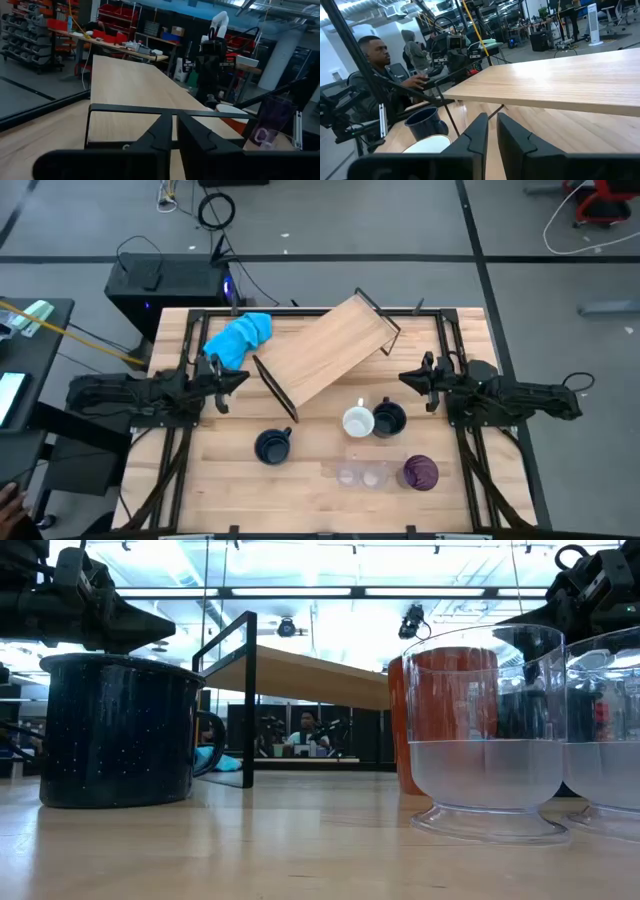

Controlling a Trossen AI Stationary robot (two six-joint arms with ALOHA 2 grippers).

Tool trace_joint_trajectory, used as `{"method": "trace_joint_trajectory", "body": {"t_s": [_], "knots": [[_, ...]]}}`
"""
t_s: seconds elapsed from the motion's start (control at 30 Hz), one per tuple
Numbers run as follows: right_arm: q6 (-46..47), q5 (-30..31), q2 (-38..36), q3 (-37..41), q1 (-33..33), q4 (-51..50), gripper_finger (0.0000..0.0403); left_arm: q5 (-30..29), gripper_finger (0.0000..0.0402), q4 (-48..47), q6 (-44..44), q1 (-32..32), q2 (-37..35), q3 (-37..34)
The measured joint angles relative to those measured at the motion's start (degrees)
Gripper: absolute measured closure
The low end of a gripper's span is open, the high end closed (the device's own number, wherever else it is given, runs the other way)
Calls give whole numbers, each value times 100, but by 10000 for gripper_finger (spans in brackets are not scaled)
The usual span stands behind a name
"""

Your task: Stack small to large cups/mugs on shelf

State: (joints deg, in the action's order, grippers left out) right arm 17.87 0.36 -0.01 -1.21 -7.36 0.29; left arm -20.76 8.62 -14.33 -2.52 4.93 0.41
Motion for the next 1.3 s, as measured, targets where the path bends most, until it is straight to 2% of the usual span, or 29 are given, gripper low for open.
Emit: {"method": "trace_joint_trajectory", "body": {"t_s": [1.3], "knots": [[0,0,1,-1,-1,0,355,-2,369,-2,0,-2,0,2]]}}
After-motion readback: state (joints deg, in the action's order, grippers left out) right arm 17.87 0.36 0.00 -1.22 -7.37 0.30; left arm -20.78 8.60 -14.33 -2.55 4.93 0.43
